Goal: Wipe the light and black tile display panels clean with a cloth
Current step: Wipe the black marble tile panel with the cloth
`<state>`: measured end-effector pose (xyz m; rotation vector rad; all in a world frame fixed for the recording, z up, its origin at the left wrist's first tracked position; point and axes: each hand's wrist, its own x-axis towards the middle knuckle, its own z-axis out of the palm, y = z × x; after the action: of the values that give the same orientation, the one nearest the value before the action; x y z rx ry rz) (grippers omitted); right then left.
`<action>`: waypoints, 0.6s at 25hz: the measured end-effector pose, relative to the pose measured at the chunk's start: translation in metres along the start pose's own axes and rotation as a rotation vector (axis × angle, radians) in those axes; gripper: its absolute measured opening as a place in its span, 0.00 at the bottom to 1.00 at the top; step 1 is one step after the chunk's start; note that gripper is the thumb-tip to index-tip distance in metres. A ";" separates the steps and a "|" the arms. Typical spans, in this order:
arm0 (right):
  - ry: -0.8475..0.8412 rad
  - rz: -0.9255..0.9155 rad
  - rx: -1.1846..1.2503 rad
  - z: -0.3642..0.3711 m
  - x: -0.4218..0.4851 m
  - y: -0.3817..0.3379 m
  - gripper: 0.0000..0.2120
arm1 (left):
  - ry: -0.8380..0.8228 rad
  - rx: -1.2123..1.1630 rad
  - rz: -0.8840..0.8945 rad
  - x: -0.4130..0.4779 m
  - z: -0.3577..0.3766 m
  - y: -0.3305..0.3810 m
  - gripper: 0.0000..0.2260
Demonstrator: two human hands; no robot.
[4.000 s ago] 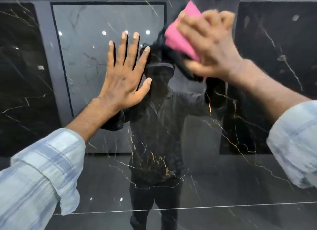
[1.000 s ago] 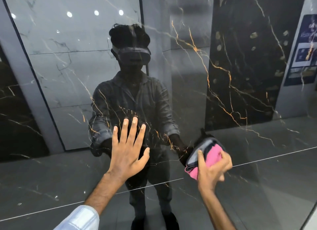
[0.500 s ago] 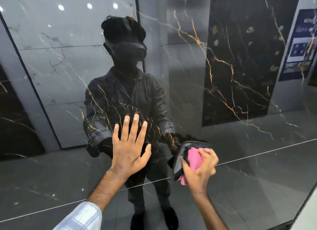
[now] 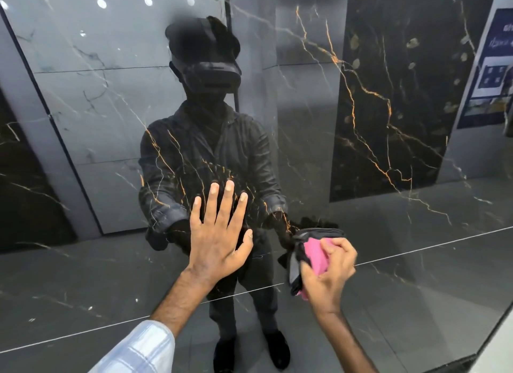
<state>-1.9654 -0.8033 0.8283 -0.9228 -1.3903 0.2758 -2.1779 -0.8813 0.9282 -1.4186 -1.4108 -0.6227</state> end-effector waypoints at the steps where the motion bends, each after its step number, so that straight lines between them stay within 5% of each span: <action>1: -0.127 -0.207 -0.021 0.002 -0.004 -0.002 0.26 | 0.004 0.002 0.002 0.000 0.000 0.001 0.37; 3: -0.366 -0.569 -0.070 0.000 -0.009 -0.004 0.22 | -0.001 0.005 -0.001 0.000 0.000 0.001 0.37; 4: -0.356 -0.605 -0.098 -0.002 0.000 -0.007 0.22 | -0.009 0.004 -0.006 0.000 -0.001 0.001 0.37; 7: -0.003 -0.149 -0.040 -0.006 0.047 -0.028 0.29 | -0.031 -0.060 -0.017 0.002 -0.010 0.001 0.35; 9: 0.067 -0.091 -0.033 -0.005 0.061 -0.036 0.32 | -0.038 -0.154 -0.032 0.003 -0.021 0.000 0.32; 15: -0.457 -0.956 -0.294 0.002 0.005 0.004 0.20 | -0.033 -0.017 -0.196 0.003 -0.033 -0.023 0.32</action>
<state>-1.9652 -0.7964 0.8285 -0.3364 -2.1735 -0.4849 -2.1898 -0.9139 0.9494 -1.3186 -1.5870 -0.7400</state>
